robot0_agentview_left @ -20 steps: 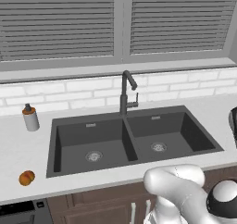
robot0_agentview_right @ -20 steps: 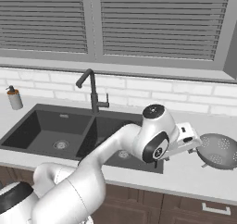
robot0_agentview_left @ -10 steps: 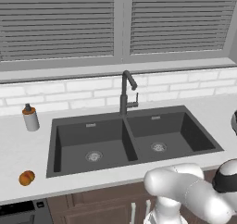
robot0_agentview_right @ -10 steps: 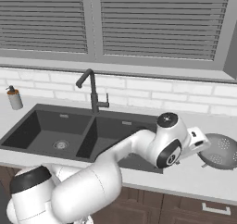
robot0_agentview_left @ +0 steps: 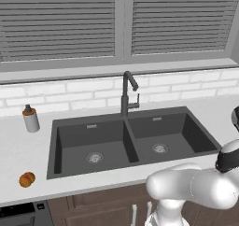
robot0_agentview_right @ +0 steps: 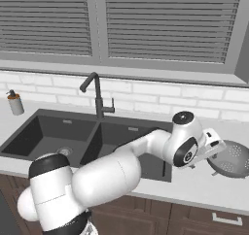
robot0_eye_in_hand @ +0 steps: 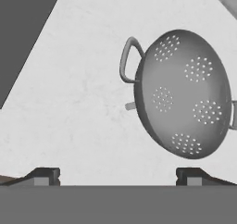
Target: Put the colander in the sink, put the peach in the colander, and turn on the sink faucet and pour water over the colander.
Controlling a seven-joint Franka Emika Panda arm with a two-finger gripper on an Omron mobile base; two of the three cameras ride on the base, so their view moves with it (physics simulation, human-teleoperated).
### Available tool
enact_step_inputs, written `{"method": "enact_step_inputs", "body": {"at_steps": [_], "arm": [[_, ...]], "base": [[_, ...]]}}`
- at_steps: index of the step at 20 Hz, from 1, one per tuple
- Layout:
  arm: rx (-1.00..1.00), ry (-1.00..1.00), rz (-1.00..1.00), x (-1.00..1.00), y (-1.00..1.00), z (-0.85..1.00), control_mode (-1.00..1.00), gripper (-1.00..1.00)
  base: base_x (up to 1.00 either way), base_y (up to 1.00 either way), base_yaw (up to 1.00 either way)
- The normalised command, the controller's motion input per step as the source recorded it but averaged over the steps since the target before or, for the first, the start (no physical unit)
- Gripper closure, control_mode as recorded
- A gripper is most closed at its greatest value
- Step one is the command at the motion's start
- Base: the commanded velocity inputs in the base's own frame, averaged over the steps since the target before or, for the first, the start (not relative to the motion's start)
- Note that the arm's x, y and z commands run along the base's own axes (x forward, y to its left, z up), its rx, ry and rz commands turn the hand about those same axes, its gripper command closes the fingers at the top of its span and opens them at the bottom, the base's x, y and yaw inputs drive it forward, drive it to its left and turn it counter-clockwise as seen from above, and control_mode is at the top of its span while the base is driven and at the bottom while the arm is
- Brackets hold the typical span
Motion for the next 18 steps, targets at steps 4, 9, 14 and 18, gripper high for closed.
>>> {"method": "enact_step_inputs", "body": {"at_steps": [4, 9, 14, 18], "arm": [[0.0, 0.0, 0.05, 0.29, -0.11, -0.27, -1.0, -1.0], [0.0, 0.0, 0.07, 0.33, -0.09, -0.33, -1.0, -1.0], [0.0, 0.0, 0.08, 0.3, -0.14, -0.21, -1.0, -1.0], [0.0, 0.0, 0.04, 0.06, -0.2, -0.01, -1.0, -1.0]], "base": [[0.0, 0.0, 0.0], [0.0, 0.0, 0.0], [0.0, 0.0, 0.0], [0.0, 0.0, 0.0]]}}
